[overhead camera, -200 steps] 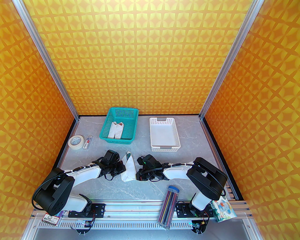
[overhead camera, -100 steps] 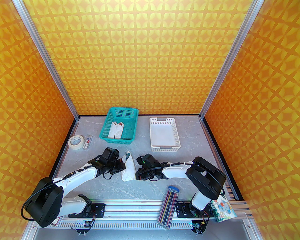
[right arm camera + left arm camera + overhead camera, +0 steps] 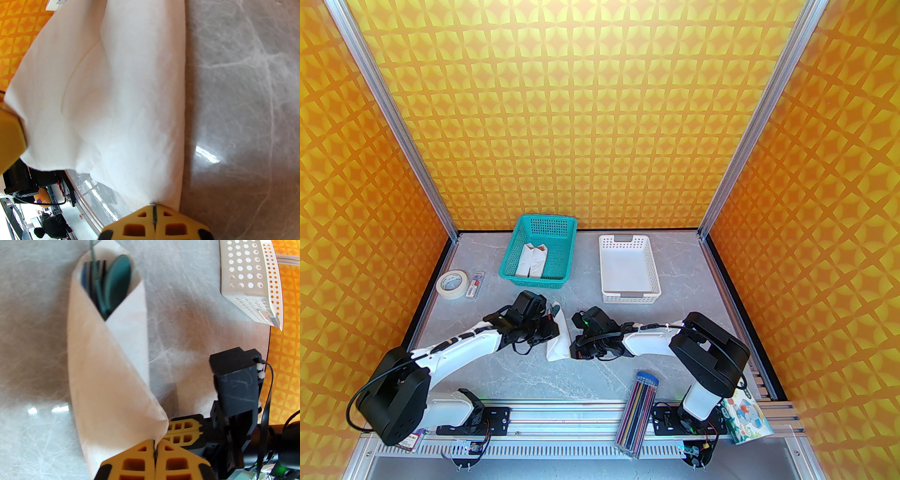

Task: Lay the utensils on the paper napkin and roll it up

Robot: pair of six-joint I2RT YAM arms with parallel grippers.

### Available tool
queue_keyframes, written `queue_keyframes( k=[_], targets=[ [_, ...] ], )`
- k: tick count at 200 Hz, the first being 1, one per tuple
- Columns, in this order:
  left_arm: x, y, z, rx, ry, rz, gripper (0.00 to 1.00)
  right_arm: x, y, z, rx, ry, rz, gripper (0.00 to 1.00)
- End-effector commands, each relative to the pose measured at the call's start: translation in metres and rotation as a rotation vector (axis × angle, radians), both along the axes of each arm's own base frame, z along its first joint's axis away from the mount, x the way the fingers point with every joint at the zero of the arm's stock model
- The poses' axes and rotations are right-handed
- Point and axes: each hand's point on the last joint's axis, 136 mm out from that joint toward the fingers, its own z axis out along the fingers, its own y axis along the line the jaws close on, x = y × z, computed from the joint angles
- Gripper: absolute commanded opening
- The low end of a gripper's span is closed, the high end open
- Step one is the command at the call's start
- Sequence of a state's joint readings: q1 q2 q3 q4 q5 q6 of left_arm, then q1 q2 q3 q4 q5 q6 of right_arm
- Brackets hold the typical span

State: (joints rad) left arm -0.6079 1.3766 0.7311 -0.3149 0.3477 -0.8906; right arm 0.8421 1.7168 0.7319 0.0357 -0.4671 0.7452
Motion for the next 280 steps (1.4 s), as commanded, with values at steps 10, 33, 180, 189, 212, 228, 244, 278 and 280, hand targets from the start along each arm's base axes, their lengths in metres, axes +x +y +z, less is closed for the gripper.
queue_keyframes(
  k=[10, 33, 180, 189, 212, 228, 244, 278, 280],
  targets=[
    [0.011, -0.017, 0.005, -0.033, -0.003, -0.019, 0.00, -0.014, -0.035, -0.043, -0.203, 0.061, -0.022, 0.00],
    [0.015, -0.025, 0.002, -0.038, 0.002, -0.029, 0.00, -0.014, -0.035, -0.044, -0.205, 0.062, -0.022, 0.00],
    [0.045, -0.063, -0.014, -0.045, 0.009, -0.071, 0.00, -0.015, -0.038, -0.046, -0.216, 0.064, -0.018, 0.00],
    [0.046, -0.064, -0.016, -0.045, 0.011, -0.068, 0.00, -0.015, -0.038, -0.046, -0.218, 0.064, -0.019, 0.00],
    [0.047, -0.060, -0.021, -0.033, 0.013, -0.047, 0.00, -0.016, -0.039, -0.046, -0.215, 0.064, -0.023, 0.00],
    [0.046, -0.057, -0.022, -0.024, 0.009, -0.029, 0.00, -0.015, -0.038, -0.046, -0.209, 0.063, -0.029, 0.00],
    [0.046, -0.054, -0.022, -0.024, 0.002, -0.018, 0.00, -0.015, -0.037, -0.046, -0.203, 0.065, -0.032, 0.00],
    [0.047, -0.053, -0.018, -0.041, -0.007, 0.004, 0.00, -0.015, -0.037, -0.046, -0.201, 0.067, -0.033, 0.00],
    [0.047, -0.053, -0.018, -0.042, -0.008, 0.004, 0.00, -0.015, -0.037, -0.047, -0.202, 0.067, -0.033, 0.00]
  ],
)
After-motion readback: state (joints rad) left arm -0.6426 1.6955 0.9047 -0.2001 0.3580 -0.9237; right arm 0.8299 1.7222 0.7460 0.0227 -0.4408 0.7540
